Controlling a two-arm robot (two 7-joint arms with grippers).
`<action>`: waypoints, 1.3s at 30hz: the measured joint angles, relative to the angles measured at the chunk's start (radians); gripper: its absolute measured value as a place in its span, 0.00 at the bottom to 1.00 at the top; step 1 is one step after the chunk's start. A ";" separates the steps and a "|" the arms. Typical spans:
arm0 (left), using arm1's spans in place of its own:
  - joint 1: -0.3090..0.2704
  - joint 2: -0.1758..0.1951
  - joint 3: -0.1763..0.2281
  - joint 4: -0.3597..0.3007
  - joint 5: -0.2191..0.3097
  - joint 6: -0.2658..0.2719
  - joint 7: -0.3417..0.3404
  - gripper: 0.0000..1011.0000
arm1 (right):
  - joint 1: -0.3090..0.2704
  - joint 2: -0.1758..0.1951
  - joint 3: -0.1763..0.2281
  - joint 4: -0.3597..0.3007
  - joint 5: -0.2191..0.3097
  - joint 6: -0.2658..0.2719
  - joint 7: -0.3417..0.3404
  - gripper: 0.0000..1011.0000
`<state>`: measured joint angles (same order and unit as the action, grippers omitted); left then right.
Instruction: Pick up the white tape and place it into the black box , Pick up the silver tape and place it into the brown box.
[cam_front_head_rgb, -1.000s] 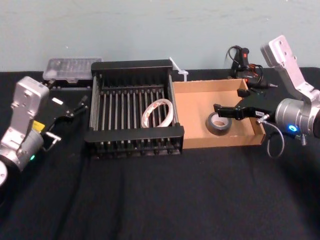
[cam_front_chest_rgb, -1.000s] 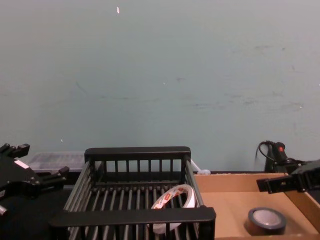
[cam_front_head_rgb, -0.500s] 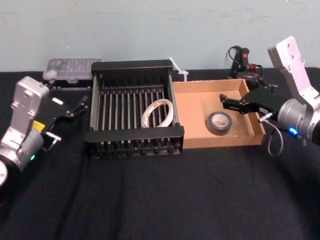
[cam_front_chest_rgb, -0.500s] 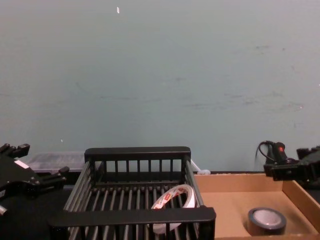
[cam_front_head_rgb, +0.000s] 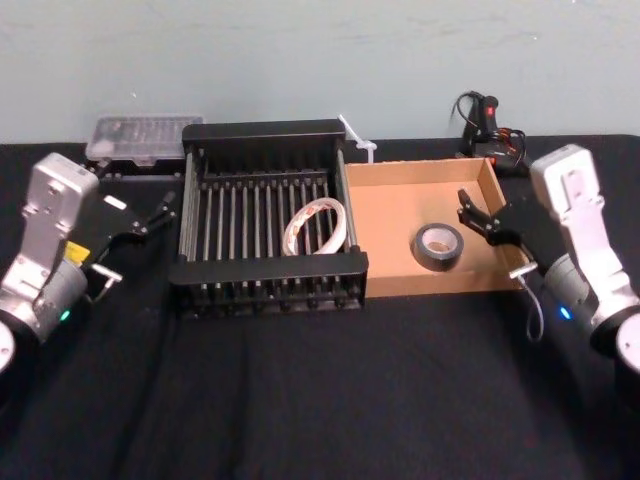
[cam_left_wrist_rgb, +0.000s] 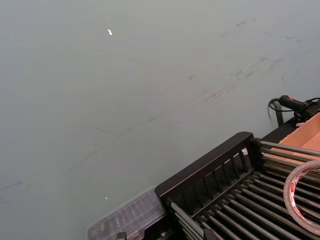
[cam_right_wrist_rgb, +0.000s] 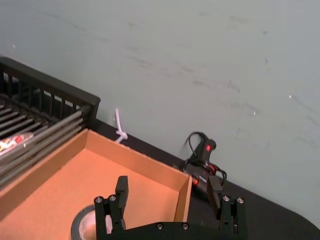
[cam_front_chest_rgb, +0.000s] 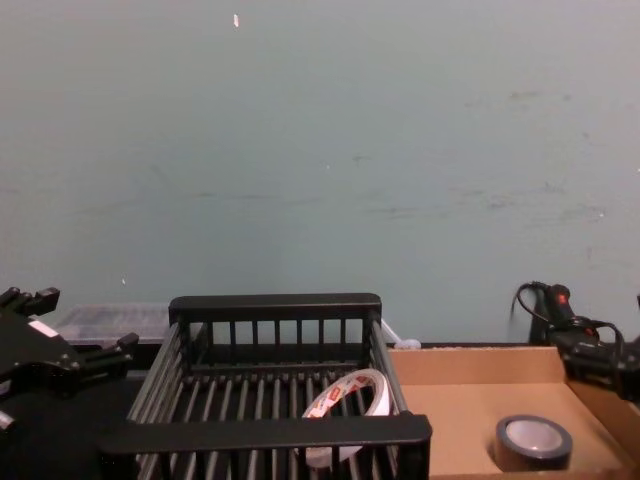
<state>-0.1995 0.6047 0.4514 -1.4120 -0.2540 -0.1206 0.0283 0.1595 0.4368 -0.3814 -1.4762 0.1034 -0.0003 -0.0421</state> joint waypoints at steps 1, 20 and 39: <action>0.000 0.000 0.000 0.000 0.000 0.000 0.000 0.99 | -0.003 -0.003 0.000 0.003 -0.005 -0.003 -0.004 0.99; 0.000 0.000 0.000 0.000 0.000 0.000 0.000 0.99 | -0.014 -0.021 0.015 0.013 -0.016 -0.003 -0.016 0.99; 0.000 0.000 0.000 0.000 0.000 0.000 0.000 0.99 | -0.013 -0.019 0.012 0.013 -0.015 -0.002 -0.014 0.99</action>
<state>-0.1995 0.6047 0.4514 -1.4120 -0.2539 -0.1205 0.0283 0.1466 0.4177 -0.3690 -1.4635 0.0880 -0.0023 -0.0561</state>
